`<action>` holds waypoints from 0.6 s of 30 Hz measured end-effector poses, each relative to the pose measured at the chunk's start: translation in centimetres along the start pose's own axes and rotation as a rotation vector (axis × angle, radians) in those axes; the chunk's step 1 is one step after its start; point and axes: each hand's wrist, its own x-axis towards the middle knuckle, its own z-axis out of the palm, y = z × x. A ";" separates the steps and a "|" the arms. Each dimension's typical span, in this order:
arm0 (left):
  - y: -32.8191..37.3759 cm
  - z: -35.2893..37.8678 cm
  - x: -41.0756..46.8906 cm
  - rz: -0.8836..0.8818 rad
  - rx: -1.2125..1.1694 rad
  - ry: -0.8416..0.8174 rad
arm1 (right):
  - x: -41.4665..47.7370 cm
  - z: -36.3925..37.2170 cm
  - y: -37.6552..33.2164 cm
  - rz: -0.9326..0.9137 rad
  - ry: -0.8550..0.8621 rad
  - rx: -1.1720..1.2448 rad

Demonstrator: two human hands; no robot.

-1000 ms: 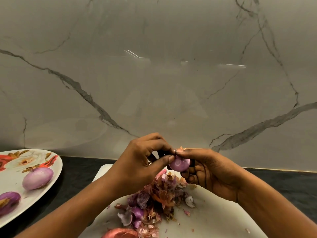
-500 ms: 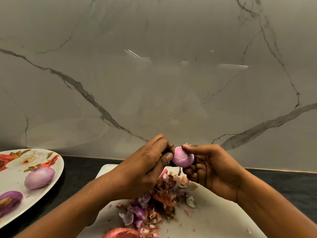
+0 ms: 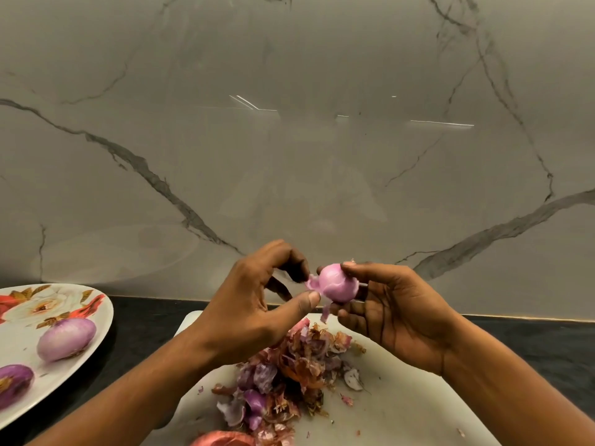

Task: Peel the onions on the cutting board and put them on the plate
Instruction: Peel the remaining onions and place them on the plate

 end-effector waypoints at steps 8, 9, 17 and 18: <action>-0.4 0.2 -0.1 0.069 0.012 0.007 | -0.2 0.5 0.1 -0.008 0.047 -0.204; -0.5 0.1 0.0 0.075 0.009 0.027 | -0.1 0.4 0.0 -0.010 0.065 -0.183; -0.6 -0.3 0.1 0.040 -0.003 0.036 | -0.1 0.5 0.0 -0.018 0.097 -0.021; -0.5 -0.3 0.0 0.027 -0.028 0.024 | -0.1 0.5 0.1 -0.023 0.102 -0.013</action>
